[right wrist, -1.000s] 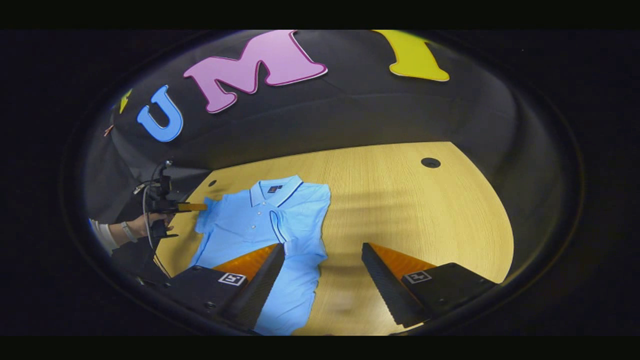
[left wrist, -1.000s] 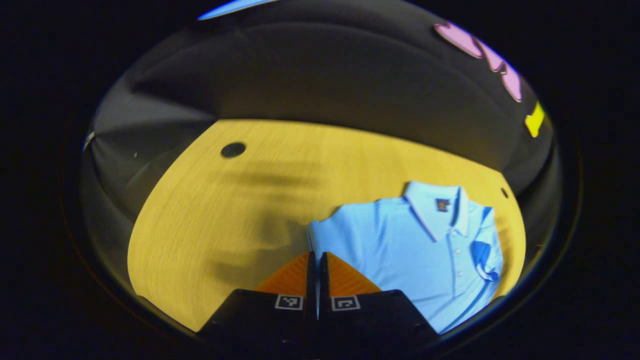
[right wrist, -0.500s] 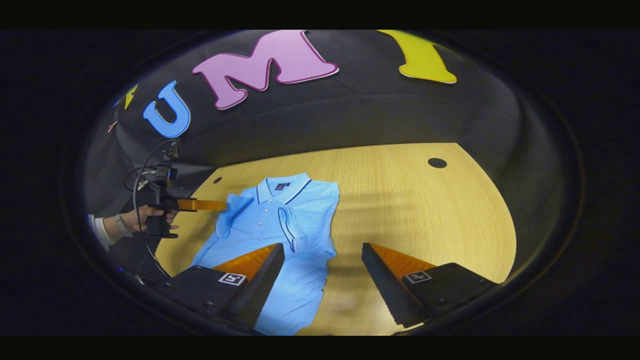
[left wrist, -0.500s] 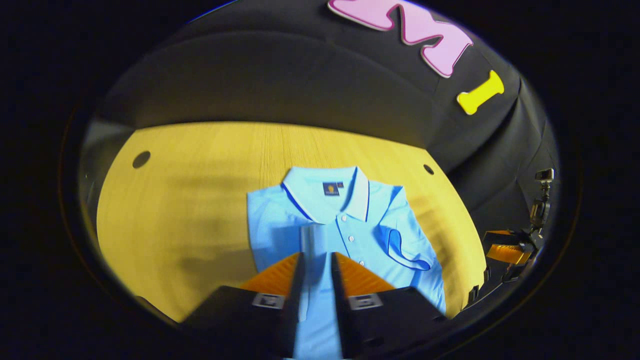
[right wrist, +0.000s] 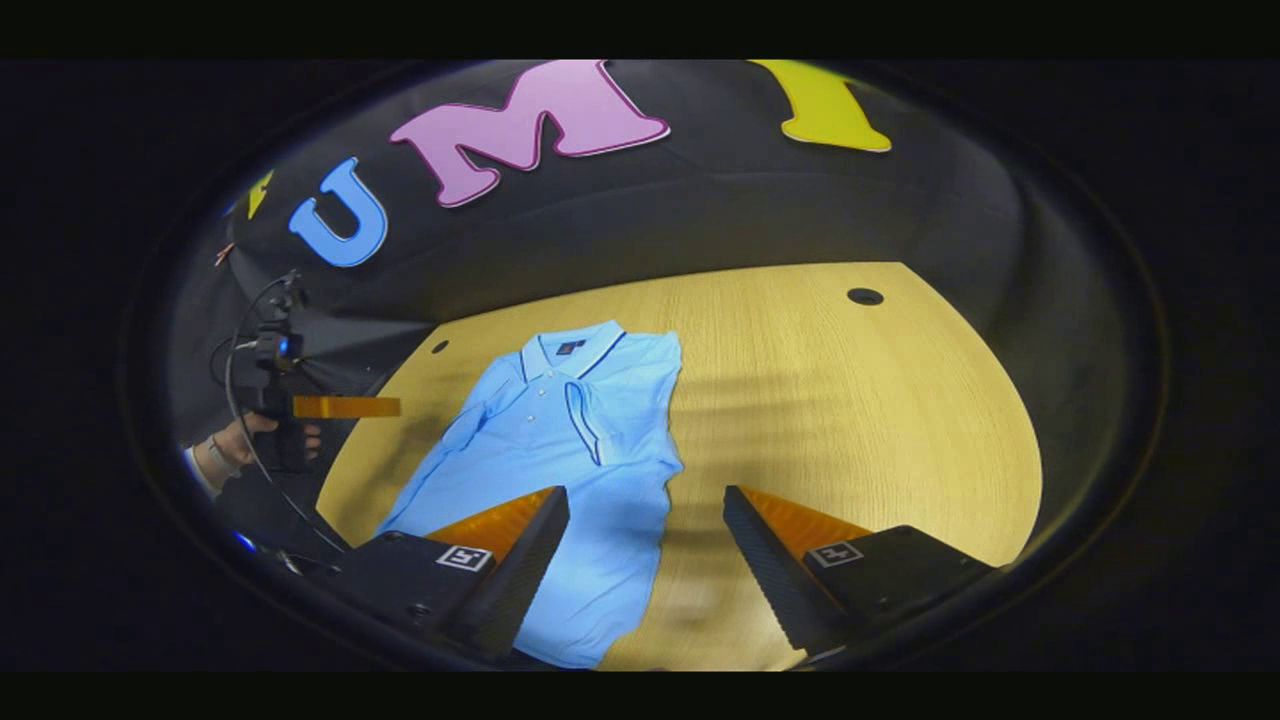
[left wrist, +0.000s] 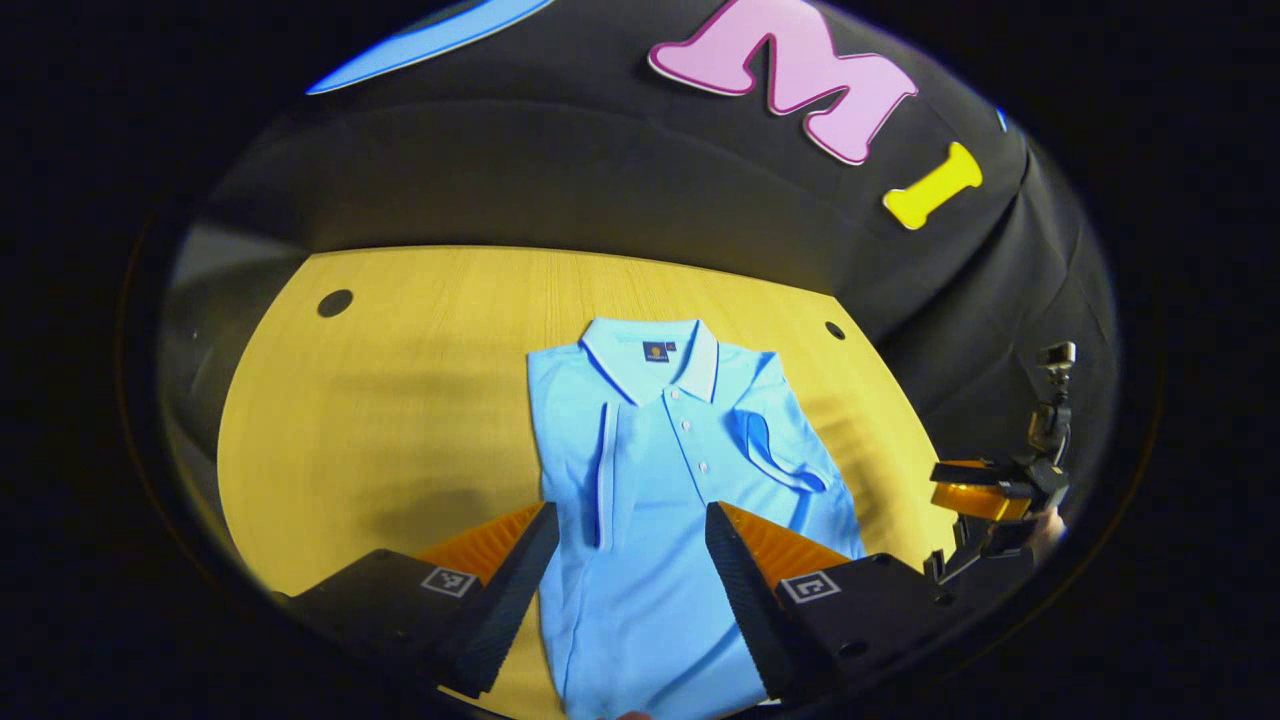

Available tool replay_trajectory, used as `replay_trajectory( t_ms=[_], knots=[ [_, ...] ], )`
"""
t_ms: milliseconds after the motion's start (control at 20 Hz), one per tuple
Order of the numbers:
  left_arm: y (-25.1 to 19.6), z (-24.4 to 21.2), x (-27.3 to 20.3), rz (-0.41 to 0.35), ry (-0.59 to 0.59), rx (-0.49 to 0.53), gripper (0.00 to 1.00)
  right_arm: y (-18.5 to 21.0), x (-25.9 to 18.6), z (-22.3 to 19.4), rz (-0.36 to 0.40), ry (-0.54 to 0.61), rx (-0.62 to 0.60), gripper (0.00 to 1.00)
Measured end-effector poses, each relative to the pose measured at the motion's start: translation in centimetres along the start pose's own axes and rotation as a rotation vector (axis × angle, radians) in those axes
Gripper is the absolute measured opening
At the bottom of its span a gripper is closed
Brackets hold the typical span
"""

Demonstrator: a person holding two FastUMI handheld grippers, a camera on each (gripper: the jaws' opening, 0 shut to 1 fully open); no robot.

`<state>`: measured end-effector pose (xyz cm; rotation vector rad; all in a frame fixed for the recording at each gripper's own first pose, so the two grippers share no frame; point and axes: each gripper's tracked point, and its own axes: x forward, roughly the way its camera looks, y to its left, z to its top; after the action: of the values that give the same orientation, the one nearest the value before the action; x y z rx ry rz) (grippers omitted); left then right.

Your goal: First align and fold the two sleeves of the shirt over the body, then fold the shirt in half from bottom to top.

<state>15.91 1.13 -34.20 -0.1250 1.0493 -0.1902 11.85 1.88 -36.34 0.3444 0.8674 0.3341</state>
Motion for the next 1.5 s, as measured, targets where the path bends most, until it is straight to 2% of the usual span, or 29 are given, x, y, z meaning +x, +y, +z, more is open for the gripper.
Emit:
replay_trajectory(
  t_ms=[300, 650, 1000, 1050, 1150, 1200, 1250, 1350, 1400, 1500],
  knots=[
    [1.7, -11.5, -5.8, -0.009, 0.123, -0.057, 0.95, 1.1, -2.7, -5.3, -0.014, 0.037, 0.026, 0.98],
    [1.9, -21.0, -7.6, -0.027, 0.254, -0.162, 0.95, 1.8, -4.3, -13.8, -0.023, 0.154, 0.108, 0.98],
    [2.6, -24.8, -7.0, -0.050, 0.335, -0.235, 0.95, 3.1, -4.9, -21.9, -0.026, 0.333, 0.231, 0.98],
    [2.7, -25.1, -7.1, -0.051, 0.345, -0.233, 0.95, 3.7, -5.3, -22.0, -0.001, 0.325, 0.263, 0.98],
    [2.2, -25.1, -7.1, -0.074, 0.348, -0.232, 0.94, 4.8, -5.7, -22.7, 0.039, 0.382, 0.340, 0.97],
    [2.1, -25.2, -7.3, -0.081, 0.359, -0.235, 1.00, 5.7, -5.8, -23.2, 0.069, 0.412, 0.382, 1.00],
    [2.0, -25.5, -6.9, -0.077, 0.372, -0.237, 0.94, 6.2, -5.7, -23.5, 0.084, 0.431, 0.415, 0.96],
    [1.5, -25.5, -6.7, -0.079, 0.377, -0.232, 0.89, 6.8, -5.3, -23.1, 0.114, 0.433, 0.475, 0.93],
    [1.2, -25.5, -6.5, -0.083, 0.379, -0.232, 0.89, 7.0, -5.0, -23.0, 0.120, 0.433, 0.512, 0.94],
    [0.6, -25.6, -6.1, -0.087, 0.390, -0.240, 0.89, 7.1, -4.2, -23.4, 0.117, 0.452, 0.582, 0.87]
  ],
)
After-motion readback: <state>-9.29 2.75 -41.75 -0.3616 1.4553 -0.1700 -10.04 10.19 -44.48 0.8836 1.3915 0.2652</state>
